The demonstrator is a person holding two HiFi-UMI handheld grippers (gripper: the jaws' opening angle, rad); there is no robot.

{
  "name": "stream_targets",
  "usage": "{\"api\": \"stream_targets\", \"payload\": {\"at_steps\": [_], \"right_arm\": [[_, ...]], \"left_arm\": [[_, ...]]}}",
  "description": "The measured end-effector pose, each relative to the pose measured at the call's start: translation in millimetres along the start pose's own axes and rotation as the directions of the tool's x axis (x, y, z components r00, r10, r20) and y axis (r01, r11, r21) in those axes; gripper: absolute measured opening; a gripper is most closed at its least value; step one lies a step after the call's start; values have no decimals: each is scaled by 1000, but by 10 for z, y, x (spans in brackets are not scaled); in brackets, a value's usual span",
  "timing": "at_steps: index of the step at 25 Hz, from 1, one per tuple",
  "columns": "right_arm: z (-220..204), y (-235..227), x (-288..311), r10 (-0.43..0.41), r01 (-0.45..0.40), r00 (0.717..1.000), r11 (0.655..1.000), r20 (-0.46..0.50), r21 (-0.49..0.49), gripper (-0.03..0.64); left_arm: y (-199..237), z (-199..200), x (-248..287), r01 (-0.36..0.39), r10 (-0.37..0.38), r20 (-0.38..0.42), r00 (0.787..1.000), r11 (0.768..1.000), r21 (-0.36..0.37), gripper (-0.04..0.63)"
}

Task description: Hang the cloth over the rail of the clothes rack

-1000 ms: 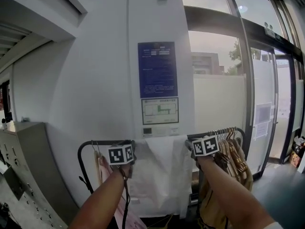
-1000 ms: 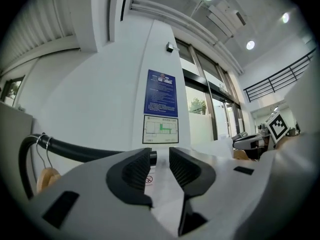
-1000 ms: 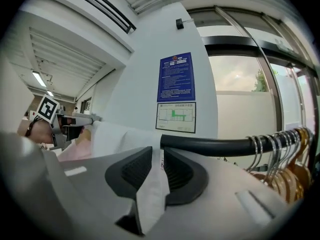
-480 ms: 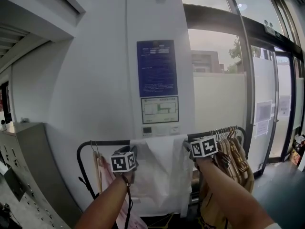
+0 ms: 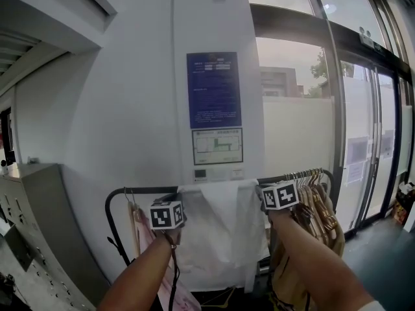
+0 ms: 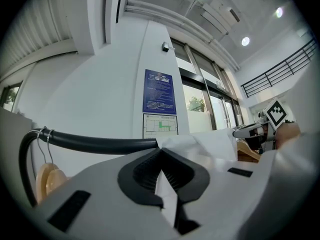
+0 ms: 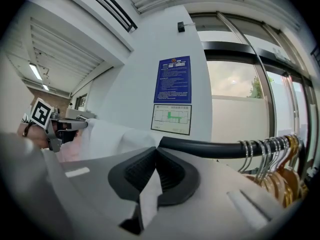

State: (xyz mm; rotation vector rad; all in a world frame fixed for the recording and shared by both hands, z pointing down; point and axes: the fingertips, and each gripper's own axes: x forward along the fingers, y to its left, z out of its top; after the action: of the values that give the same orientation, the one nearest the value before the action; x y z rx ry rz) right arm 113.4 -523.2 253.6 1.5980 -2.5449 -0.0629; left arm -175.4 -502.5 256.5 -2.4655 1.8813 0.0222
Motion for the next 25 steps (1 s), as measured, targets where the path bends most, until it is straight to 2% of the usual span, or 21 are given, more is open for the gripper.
{"api": "stream_targets", "payload": {"at_steps": [4,10,15,19,25], "right_arm": [[99,-186,-103,-41,41,999,999,-1,-6,5],[203,-555,-267,-114,114,993,993,-8,11,5],[166,-821,-383,-162,163,986,985,-27,57,5],[15,-913,-398,-169,173,984,981,-48,90,5],[-85,-913,-356,-163,168,985,981,-61,97,5]], "left_arm": [[133,58,-90,-17,17,1,1000,999,-43,7],[573,134,-294,-88,89,7,996,989,-116,6],[920,223,-427,-145,147,12,989,980,-133,7],[1168,200,-490,-180,183,5,983,973,-145,8],[1195,134,-462,-177,180,2,984,970,-166,8]]}}
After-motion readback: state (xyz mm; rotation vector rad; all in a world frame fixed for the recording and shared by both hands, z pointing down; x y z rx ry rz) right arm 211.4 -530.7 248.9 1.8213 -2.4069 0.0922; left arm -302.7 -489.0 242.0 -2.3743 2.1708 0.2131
